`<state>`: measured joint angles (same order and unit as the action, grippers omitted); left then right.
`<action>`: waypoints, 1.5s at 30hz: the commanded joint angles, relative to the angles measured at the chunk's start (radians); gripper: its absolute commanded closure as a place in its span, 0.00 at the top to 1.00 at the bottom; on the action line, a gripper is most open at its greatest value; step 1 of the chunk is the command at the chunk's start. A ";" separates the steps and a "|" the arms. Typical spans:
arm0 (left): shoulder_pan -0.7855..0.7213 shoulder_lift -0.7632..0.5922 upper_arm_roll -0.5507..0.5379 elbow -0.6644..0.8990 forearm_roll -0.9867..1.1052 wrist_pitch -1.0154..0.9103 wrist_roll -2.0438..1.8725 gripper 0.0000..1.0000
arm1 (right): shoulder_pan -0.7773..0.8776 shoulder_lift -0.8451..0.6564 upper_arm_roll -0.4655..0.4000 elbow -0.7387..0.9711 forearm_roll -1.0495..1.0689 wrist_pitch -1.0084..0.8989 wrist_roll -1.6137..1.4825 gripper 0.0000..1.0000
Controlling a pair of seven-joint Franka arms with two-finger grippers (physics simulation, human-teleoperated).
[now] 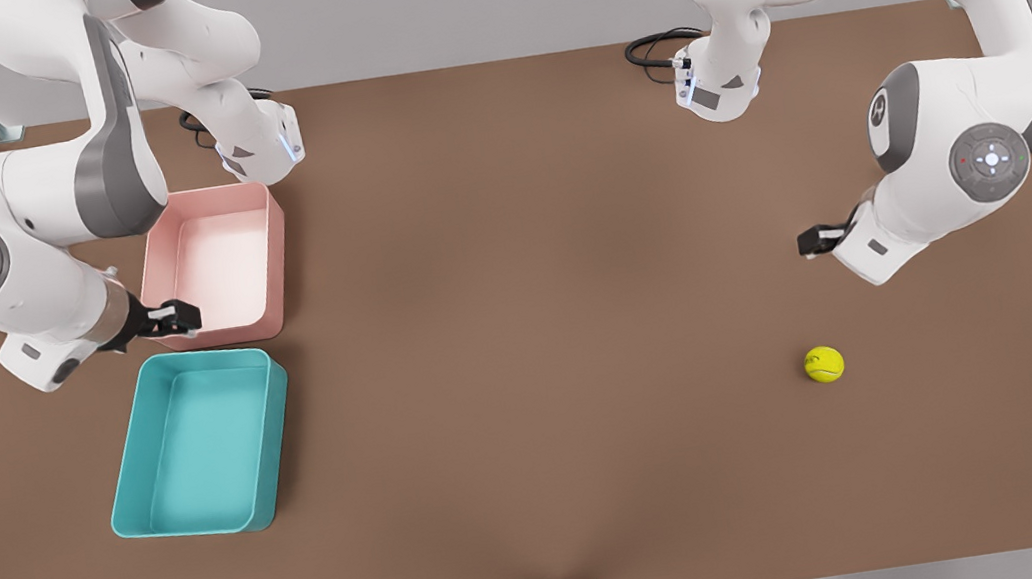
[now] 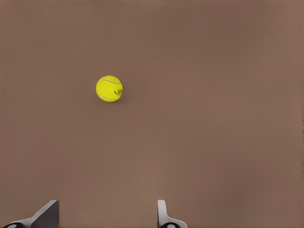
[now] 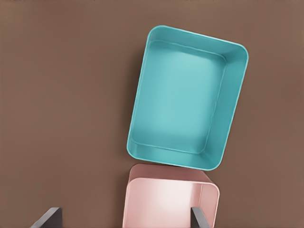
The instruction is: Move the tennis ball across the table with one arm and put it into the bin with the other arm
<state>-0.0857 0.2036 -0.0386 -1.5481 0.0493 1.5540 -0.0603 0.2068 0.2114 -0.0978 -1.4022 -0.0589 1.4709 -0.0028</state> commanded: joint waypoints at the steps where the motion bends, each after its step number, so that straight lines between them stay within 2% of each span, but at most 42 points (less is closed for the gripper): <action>1: 0.000 -0.001 -0.001 0.000 -0.003 0.046 -0.029 1.00 | -0.001 -0.001 0.000 0.000 -0.004 0.043 0.000 1.00; 3: 0.001 0.003 0.000 0.000 -0.002 0.052 -0.027 1.00 | -0.006 0.006 0.000 0.003 -0.004 0.043 -0.013 1.00; 4: 0.014 0.036 0.002 0.005 0.001 0.061 0.016 0.94 | -0.024 0.025 -0.002 0.005 0.004 0.043 -0.013 1.00; 5: 0.050 0.092 0.002 0.029 0.006 0.099 0.128 0.94 | -0.018 0.029 -0.002 0.006 0.008 0.043 -0.008 1.00; 7: 0.179 0.419 -0.007 0.374 0.004 0.129 0.151 0.96 | -0.015 0.029 -0.002 0.008 -0.001 0.077 -0.006 1.00; 8: 0.205 0.516 -0.017 0.474 0.004 0.133 0.198 0.74 | -0.012 0.025 0.000 0.006 0.004 0.104 -0.006 1.00; 9: 0.228 0.562 -0.012 0.488 0.007 0.199 0.385 0.36 | -0.009 0.022 0.001 0.003 -0.004 0.105 -0.012 1.00; 10: 0.234 0.580 0.002 0.477 0.009 0.241 0.500 0.21 | -0.015 0.008 0.000 0.006 -0.001 0.085 -0.023 1.00; 11: 0.241 0.596 0.002 0.476 0.012 0.244 0.554 0.21 | -0.014 -0.001 -0.008 0.025 -0.007 0.057 -0.065 1.00; 13: 0.270 0.625 0.005 0.470 0.020 0.288 1.002 0.21 | -0.021 -0.007 -0.107 0.042 0.014 0.049 -0.057 1.00; 14: 0.277 0.625 0.005 0.445 0.020 0.372 1.172 0.21 | -0.020 -0.020 -0.131 0.043 0.039 0.043 -0.062 1.00; 15: 0.277 0.625 -0.001 0.421 0.073 0.400 1.217 0.21 | -0.017 -0.018 -0.126 0.043 0.048 0.036 -0.062 1.00; 19: 0.277 0.623 -0.037 0.319 0.076 0.417 2.017 0.21 | -0.014 0.003 -0.125 0.043 0.050 0.037 -0.063 1.00; 21: 0.285 0.613 -0.035 0.221 0.075 0.428 2.176 0.21 | -0.014 0.009 -0.125 0.043 0.094 0.037 -0.062 1.00; 24: 0.290 0.560 -0.030 0.091 0.081 0.515 2.180 0.21 | -0.017 0.029 -0.126 0.043 0.102 0.037 -0.066 1.00; 29: 0.277 0.563 -0.027 0.079 0.107 0.535 2.197 0.21 | -0.020 0.034 -0.128 0.042 0.094 0.016 -0.066 1.00; 34: 0.265 0.563 -0.027 0.016 0.107 0.567 1.966 0.21 | -0.020 0.036 -0.129 0.039 0.093 0.012 -0.065 1.00; 40: 0.241 0.562 -0.027 0.014 0.063 0.595 1.849 0.21 | -0.020 0.037 -0.129 0.035 0.093 0.011 -0.068 1.00; 43: 0.170 0.563 -0.037 0.010 0.063 0.610 1.558 0.21 | -0.020 0.037 -0.129 0.034 0.093 0.009 -0.068 1.00; 45: 0.155 0.560 -0.139 0.017 -0.069 0.601 0.998 0.21 | -0.021 0.039 -0.129 0.034 0.091 0.009 -0.066 1.00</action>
<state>0.0785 0.7657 -0.1465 -1.5273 0.0347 2.1389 1.4696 0.1858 0.2498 -0.2265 -1.3687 0.0326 1.4831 -0.0600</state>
